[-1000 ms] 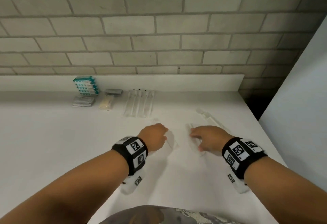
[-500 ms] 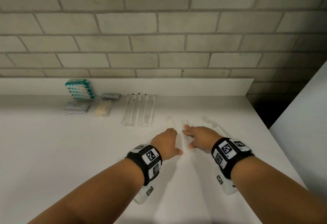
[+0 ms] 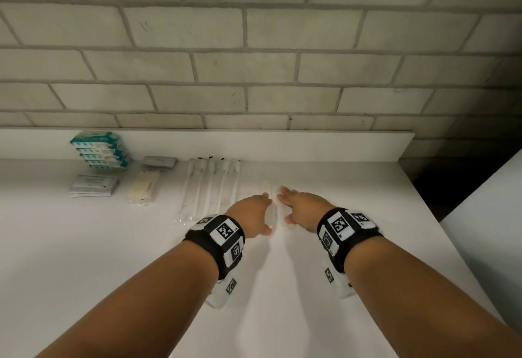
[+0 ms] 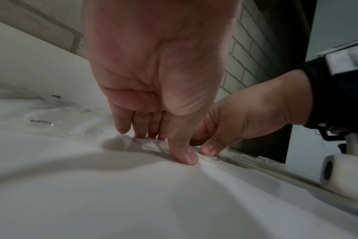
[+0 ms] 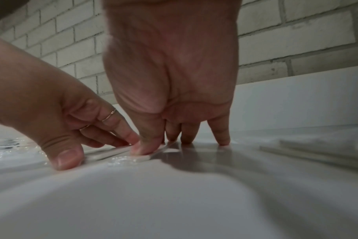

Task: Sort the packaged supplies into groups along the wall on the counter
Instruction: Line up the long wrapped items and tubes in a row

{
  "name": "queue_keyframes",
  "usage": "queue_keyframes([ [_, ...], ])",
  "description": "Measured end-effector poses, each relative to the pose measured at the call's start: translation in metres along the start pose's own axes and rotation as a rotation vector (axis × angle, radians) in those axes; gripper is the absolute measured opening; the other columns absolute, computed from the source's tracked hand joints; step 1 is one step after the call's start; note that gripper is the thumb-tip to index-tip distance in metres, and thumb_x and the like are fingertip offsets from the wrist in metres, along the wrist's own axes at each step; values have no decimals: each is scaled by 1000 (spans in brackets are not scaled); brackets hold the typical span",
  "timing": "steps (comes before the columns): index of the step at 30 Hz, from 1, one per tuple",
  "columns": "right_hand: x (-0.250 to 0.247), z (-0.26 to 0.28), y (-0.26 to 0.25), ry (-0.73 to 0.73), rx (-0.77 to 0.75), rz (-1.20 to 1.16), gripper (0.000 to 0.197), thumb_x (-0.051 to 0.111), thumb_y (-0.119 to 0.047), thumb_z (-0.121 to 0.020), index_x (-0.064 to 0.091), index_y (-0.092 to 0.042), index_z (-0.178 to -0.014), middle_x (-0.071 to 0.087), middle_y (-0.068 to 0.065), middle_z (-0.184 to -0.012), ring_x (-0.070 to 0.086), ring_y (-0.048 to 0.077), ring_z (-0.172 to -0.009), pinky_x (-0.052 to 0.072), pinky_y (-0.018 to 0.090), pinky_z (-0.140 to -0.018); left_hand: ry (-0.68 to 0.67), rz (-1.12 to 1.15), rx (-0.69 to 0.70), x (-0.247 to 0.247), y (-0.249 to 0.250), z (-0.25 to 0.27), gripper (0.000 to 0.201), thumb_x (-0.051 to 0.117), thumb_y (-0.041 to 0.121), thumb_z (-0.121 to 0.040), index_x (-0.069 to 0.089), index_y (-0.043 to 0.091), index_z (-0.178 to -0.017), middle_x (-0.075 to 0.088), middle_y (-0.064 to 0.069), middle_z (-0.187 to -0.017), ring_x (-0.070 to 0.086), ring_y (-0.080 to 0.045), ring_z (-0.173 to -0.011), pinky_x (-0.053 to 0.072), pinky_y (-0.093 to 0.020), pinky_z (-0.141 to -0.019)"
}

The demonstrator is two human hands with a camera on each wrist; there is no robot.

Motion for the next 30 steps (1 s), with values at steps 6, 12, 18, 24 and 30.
queue_keyframes([
  [6,-9,9,11,101,-17,-324,64,54,-15,-96,25,-17,-152,23,3,-159,27,22,-145,25,37,-118,-4,-3,-12,0,0,2,80,63,28,-90,16,13,-154,8,2,-162,19,-17,-147,20,-29,-116],
  [12,-43,55,111,376,279,-522,15,59,-17,-87,64,-12,-100,62,0,-103,59,24,-92,47,31,-80,-16,-9,-38,-2,2,7,80,63,28,-91,15,14,-154,9,2,-162,17,-18,-147,17,-30,-117],
  [18,-2,88,136,-6,536,46,55,76,-36,-78,50,-10,-119,62,7,-117,61,27,-105,52,39,-91,7,-30,-44,-6,12,9,81,65,30,-89,19,11,-153,11,-4,-161,19,-21,-146,21,-32,-117],
  [24,-8,82,133,48,544,67,34,65,-29,-88,61,-5,-112,61,6,-98,60,24,-94,46,30,-79,31,-68,58,6,40,13,68,51,41,-94,23,21,-152,12,1,-162,16,-19,-148,20,-37,-118],
  [30,-24,71,138,94,521,74,38,56,-26,-93,48,-10,-59,49,0,-59,46,13,-52,32,23,-47,1,-90,69,10,44,12,62,50,34,-96,25,20,-152,16,3,-161,18,-19,-147,23,-37,-118],
])
Point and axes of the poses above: each hand's wrist, its own z-axis away from the middle knuckle, its own x-axis out of the palm, y = z × x, the point moved 10 cm from there along -z, towards the middle knuckle
